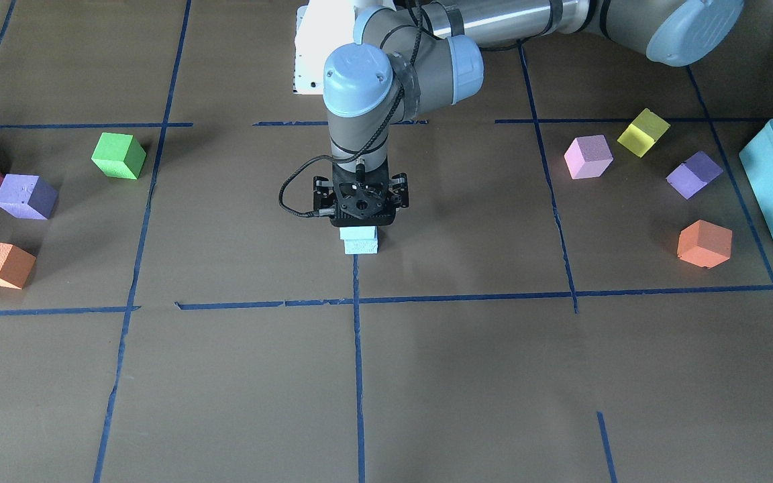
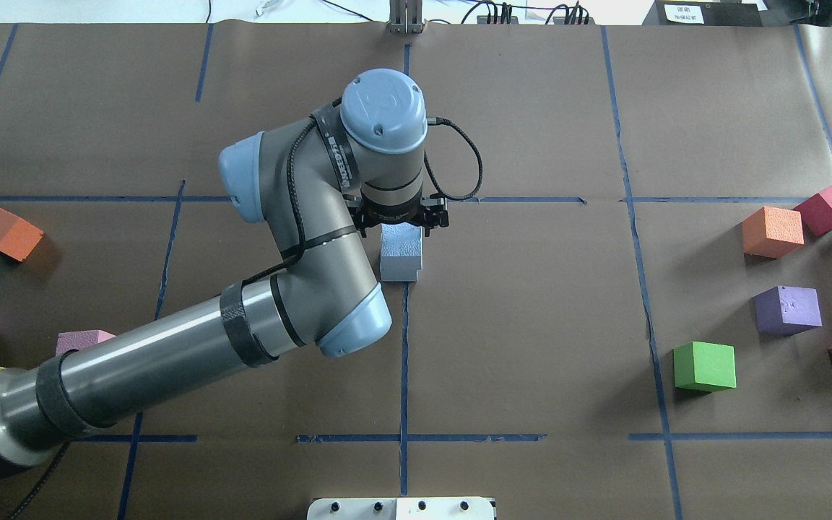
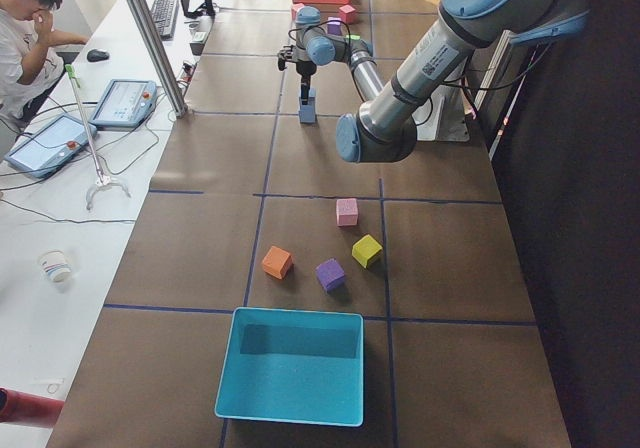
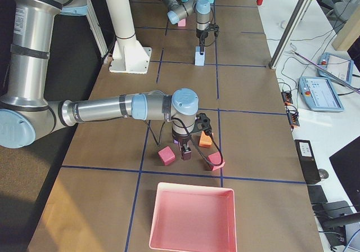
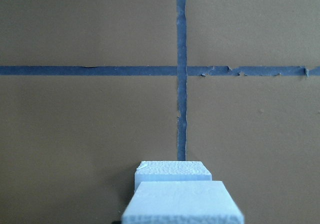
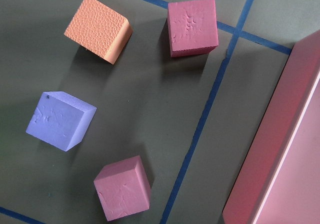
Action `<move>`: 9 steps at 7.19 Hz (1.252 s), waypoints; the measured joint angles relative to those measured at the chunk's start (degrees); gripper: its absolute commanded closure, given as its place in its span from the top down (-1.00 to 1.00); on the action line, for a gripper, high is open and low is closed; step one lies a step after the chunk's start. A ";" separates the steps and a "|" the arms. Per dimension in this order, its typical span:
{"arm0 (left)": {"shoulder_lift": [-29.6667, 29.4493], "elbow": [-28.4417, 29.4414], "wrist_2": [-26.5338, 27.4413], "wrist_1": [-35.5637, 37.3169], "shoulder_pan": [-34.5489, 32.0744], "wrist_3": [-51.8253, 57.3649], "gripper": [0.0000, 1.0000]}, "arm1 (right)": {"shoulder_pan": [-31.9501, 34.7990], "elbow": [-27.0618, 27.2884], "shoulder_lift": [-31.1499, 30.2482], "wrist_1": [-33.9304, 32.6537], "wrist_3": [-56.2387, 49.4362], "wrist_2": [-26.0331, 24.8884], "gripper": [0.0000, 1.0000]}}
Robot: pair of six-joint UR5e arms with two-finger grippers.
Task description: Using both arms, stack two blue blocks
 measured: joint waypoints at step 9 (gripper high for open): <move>54.31 -23.57 -22.29 2.27 -45.84 70.84 1.00 | 0.00 -2.14 0.03 -0.07 7.78 -0.30 0.99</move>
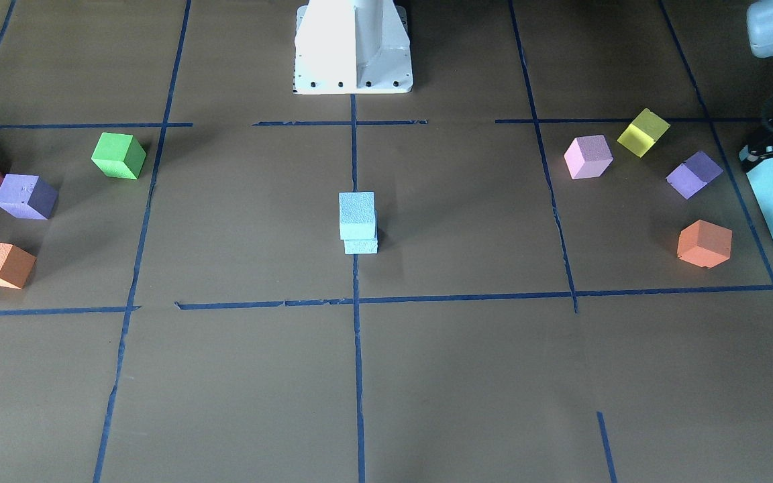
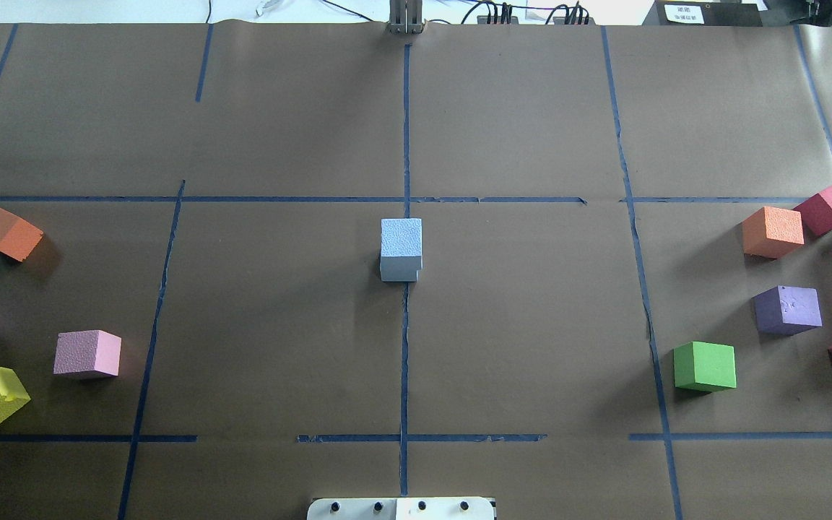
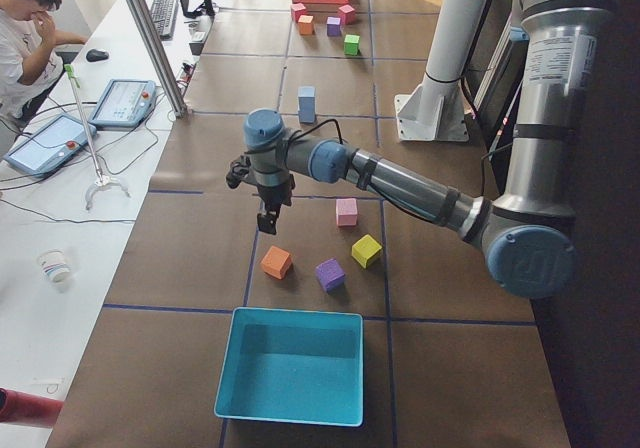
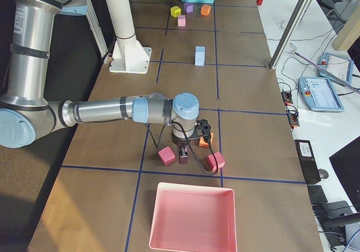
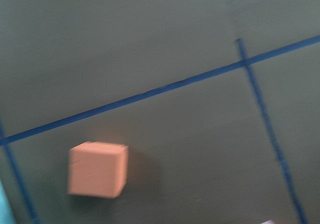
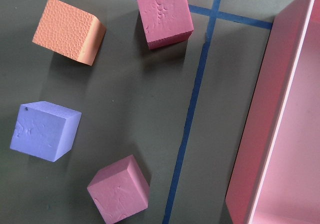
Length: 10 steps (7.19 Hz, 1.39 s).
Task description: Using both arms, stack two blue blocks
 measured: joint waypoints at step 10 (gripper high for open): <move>11.30 6.99 1.95 -0.93 -15.48 11.53 1.00 | -0.32 -1.09 0.14 0.22 0.73 0.40 1.00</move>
